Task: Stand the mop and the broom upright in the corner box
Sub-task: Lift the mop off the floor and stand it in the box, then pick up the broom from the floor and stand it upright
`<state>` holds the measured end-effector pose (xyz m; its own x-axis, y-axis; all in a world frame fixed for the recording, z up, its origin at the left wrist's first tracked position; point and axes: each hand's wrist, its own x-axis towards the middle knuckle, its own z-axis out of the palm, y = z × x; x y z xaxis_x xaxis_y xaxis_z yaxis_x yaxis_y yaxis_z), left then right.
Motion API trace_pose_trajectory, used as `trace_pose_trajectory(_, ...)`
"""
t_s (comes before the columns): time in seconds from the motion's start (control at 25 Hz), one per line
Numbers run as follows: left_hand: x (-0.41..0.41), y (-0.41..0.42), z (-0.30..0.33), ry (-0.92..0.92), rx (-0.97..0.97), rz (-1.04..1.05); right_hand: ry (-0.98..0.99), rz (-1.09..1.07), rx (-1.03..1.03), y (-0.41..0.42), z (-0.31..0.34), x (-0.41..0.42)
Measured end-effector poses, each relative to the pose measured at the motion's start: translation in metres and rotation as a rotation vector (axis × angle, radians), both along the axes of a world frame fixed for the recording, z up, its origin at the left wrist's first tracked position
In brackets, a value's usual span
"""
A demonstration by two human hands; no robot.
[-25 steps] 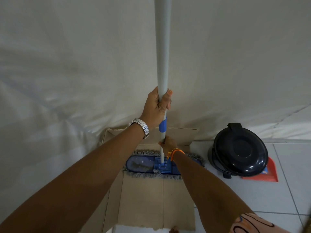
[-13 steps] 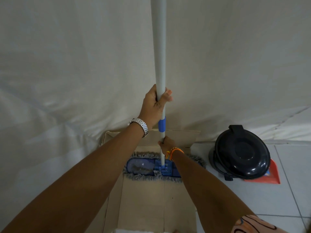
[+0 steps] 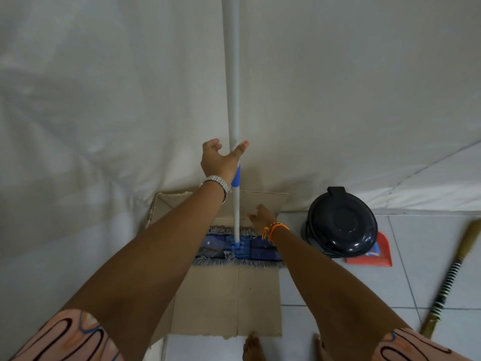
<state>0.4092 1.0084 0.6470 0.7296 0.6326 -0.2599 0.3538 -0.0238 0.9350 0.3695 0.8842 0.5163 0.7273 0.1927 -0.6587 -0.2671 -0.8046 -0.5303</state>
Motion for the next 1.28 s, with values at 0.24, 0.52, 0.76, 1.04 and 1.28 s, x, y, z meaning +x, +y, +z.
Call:
trace_pose_trajectory(0.24, -0.093, -0.017, -0.019, 0.220, -0.060, 0.219, -0.017, -0.060, 0.088, -0.052, 0.047, -0.057)
trace_pose_trajectory(0.52, -0.195, -0.132, -0.034, 0.492, 0.017, -0.005, -0.009, -0.084, -0.015, -0.219, 0.076, -0.132)
trace_pose_trajectory(0.76, -0.238, -0.301, -0.031, 0.467, 0.159, -0.281, 0.066, -0.484, -0.155, -0.485, 0.075, -0.242)
trace_pose_trajectory(1.04, -0.295, -0.535, -0.028, 0.479, 0.333, -0.558, 0.010, -0.579, -0.195, -0.723, 0.100, -0.349)
trace_pose_trajectory(1.28, -0.297, -0.675, -0.039, 0.531, 0.403, -0.672, -0.057, -0.509, -0.175, -0.829, 0.113, -0.333)
